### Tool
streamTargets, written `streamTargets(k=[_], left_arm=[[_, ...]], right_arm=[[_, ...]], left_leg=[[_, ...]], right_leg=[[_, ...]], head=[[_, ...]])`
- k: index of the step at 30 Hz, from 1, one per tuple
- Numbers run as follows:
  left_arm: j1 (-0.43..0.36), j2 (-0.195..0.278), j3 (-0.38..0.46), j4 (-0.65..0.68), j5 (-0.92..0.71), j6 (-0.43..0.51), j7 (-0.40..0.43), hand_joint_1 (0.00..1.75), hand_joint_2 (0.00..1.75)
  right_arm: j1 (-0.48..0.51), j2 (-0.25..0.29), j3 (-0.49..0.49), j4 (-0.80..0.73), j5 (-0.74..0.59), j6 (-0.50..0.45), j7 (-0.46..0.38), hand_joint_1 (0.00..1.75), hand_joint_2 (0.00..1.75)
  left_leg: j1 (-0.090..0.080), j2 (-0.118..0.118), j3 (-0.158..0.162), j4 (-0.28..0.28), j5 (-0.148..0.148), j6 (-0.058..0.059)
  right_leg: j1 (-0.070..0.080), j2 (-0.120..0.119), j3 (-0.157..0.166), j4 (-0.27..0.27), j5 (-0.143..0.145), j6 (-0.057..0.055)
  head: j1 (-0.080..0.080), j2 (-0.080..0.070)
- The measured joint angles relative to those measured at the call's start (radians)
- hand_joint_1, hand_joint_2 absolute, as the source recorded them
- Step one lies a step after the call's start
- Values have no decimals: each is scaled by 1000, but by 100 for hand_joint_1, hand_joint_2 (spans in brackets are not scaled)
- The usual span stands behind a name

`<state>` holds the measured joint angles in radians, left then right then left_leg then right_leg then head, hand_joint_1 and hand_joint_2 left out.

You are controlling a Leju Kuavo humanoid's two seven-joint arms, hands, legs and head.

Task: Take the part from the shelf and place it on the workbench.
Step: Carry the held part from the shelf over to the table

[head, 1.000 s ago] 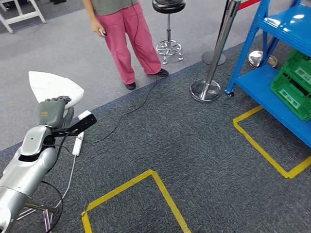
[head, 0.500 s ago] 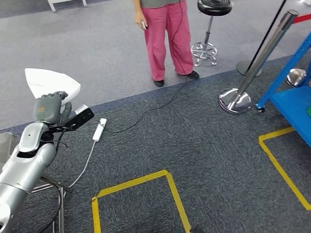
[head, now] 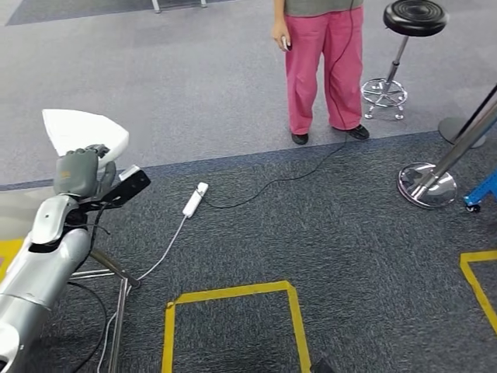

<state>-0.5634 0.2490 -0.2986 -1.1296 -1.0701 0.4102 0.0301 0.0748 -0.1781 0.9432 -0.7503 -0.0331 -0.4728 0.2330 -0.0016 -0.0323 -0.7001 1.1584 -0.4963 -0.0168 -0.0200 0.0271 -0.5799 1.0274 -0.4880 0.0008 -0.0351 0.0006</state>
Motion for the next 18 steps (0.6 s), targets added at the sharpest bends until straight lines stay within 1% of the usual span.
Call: streamTargets(k=[1,2,3,4,5,6,7,8,9,10,11,12,13,14,15,16,17,18], left_arm=[[0,-2,0,0,1,-2,0,175,175],[2,-3,0,0,4,-4,1,175,175],[5,-4,0,0,8,-6,1,175,175],[7,-5,0,0,13,-9,2,175,175],[7,-5,0,0,19,-11,2,175,175],[7,-6,1,0,25,-13,2,175,175],[7,-6,3,-1,32,-14,2,175,175],[6,-7,5,-1,38,-16,2,175,175],[5,-7,7,-2,45,-19,1,175,175],[5,-7,9,-4,51,-23,1,175,175],[5,-8,11,-7,59,-28,1,175,175],[6,-9,13,-11,68,-34,1,175,175],[6,-10,15,-15,78,-41,2,175,175],[6,-12,16,-19,89,-48,2,175,175],[6,-16,17,-21,99,-53,0,175,175],[7,-18,17,-22,108,-56,-2,175,175],[11,-21,17,-22,115,-58,-4,175,175],[15,-24,17,-22,120,-60,-7,175,175]], right_arm=[[1,0,-2,0,2,-1,2,0,0],[3,0,-4,0,4,-1,4,0,0],[4,0,-6,0,7,-1,6,0,0],[4,0,-8,0,11,-1,7,0,0],[4,0,-11,0,15,-1,8,0,0],[4,1,-13,0,18,-1,6,0,0],[3,3,-16,0,20,-2,3,0,0],[2,4,-20,0,22,-2,-1,0,0],[1,6,-25,0,23,-2,-5,0,0],[1,8,-30,0,24,-2,-7,0,0],[1,10,-34,0,25,-2,-7,0,0],[3,12,-39,-1,26,-2,-7,0,0],[3,13,-44,-1,28,-1,-6,0,0],[4,14,-48,-1,29,0,-6,0,0],[6,15,-53,-1,29,1,-7,0,0],[9,16,-57,-1,30,3,-10,0,0],[12,16,-61,0,30,5,-13,0,0],[15,16,-65,1,30,7,-16,0,0]], left_leg=[[2,15,-33,66,-26,-3],[5,22,-59,117,-41,-5],[7,25,-71,138,-38,-6],[8,25,-63,121,-17,-5],[7,26,-36,66,18,-1],[5,30,0,-3,51,4],[1,34,33,-64,73,11],[-4,38,56,-109,83,18],[-8,42,66,-130,80,24],[-11,42,68,-136,76,28],[-11,40,71,-144,75,33],[-9,39,76,-151,76,36],[-6,38,82,-159,77,40],[-3,37,88,-167,78,44],[-3,37,91,-169,77,47],[-3,35,92,-169,75,50],[-4,33,92,-169,73,51],[-4,30,94,-168,71,51]], right_leg=[[2,-14,3,0,-3,-3],[4,-27,6,0,-6,-4],[5,-38,9,0,-10,-5],[6,-47,13,0,-13,-4],[7,-55,18,0,-16,-3],[7,-61,23,-1,-20,-2],[9,-66,26,-1,-23,0],[9,-70,27,-2,-24,4],[9,-73,26,-4,-25,7],[9,-76,25,-6,-24,12],[9,-77,26,-8,-25,17],[8,-72,24,-5,-30,21],[8,-63,16,13,-41,24],[8,-51,-6,53,-61,27],[8,-38,-39,114,-87,29],[8,-32,-79,185,-114,31],[8,-29,-118,246,-131,33],[7,-28,-143,277,-129,35]], head=[[-1,0],[-1,0],[-2,0],[-1,0],[-1,0],[-1,0],[0,0],[-1,0],[0,0],[-1,0],[-1,0],[0,0],[1,0],[3,0],[4,0],[5,0],[5,0],[6,0]])
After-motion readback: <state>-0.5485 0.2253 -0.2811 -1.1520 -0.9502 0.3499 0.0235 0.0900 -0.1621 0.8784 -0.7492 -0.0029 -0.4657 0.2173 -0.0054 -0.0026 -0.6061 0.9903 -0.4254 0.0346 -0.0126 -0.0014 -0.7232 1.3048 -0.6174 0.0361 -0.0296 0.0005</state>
